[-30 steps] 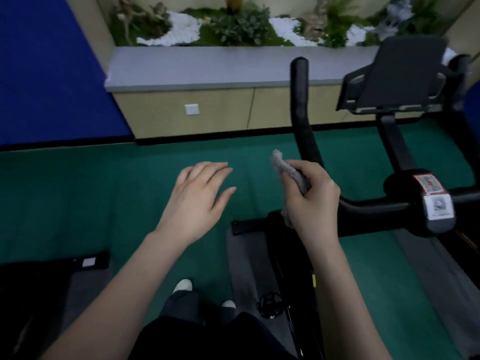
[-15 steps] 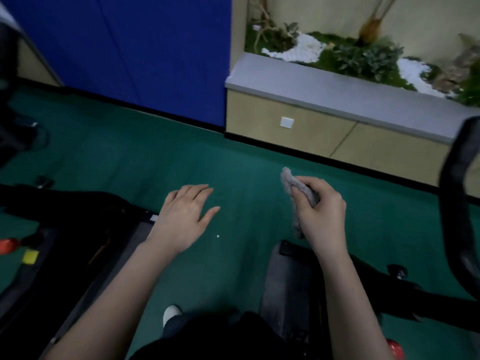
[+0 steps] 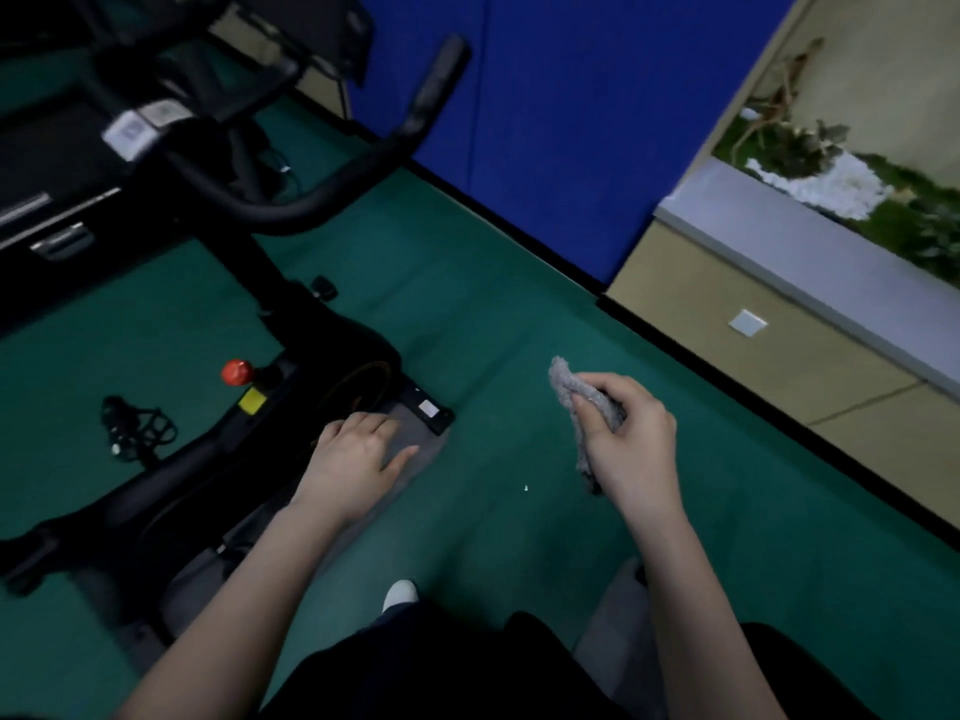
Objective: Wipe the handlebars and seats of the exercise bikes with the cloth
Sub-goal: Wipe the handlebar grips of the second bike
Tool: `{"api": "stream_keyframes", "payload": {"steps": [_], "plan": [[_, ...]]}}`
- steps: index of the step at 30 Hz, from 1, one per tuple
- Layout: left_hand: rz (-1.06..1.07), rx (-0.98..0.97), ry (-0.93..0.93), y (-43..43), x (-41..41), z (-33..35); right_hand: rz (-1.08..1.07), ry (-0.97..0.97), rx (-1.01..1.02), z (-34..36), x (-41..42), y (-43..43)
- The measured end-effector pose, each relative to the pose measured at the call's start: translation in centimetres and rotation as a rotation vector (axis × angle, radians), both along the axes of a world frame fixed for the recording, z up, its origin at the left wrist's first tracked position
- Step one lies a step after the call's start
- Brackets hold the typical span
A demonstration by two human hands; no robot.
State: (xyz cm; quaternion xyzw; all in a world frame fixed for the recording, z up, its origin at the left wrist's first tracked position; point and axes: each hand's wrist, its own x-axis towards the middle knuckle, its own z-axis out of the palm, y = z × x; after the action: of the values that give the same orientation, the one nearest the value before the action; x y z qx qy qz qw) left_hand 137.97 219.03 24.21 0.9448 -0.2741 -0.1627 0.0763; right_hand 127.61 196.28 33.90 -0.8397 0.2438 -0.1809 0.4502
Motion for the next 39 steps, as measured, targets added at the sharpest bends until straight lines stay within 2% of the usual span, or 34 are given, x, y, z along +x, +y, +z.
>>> {"api": "stream_keyframes", "payload": {"steps": [9, 17, 25, 30, 39], "plan": [[0.308, -0.056, 0.065, 10.5, 1.5, -1.8, 0.246, 0.063, -0.02, -1.5, 6.5, 8.5], [0.515, -0.108, 0.085, 14.0, 1.0, -2.5, 0.375, 0.077, 0.062, -2.0, 11.0, 11.2], [0.694, -0.134, -0.022, 13.7, 4.5, -1.6, 0.616, -0.023, 0.084, -0.2, 18.1, 12.5], [0.764, -0.171, -0.124, 12.7, 8.1, 0.2, 0.712, -0.12, 0.187, 2.1, 22.6, 11.6], [0.75, -0.284, -0.256, 12.8, 12.7, 3.7, 0.773, -0.198, 0.185, 4.6, 27.8, 13.1]]}}
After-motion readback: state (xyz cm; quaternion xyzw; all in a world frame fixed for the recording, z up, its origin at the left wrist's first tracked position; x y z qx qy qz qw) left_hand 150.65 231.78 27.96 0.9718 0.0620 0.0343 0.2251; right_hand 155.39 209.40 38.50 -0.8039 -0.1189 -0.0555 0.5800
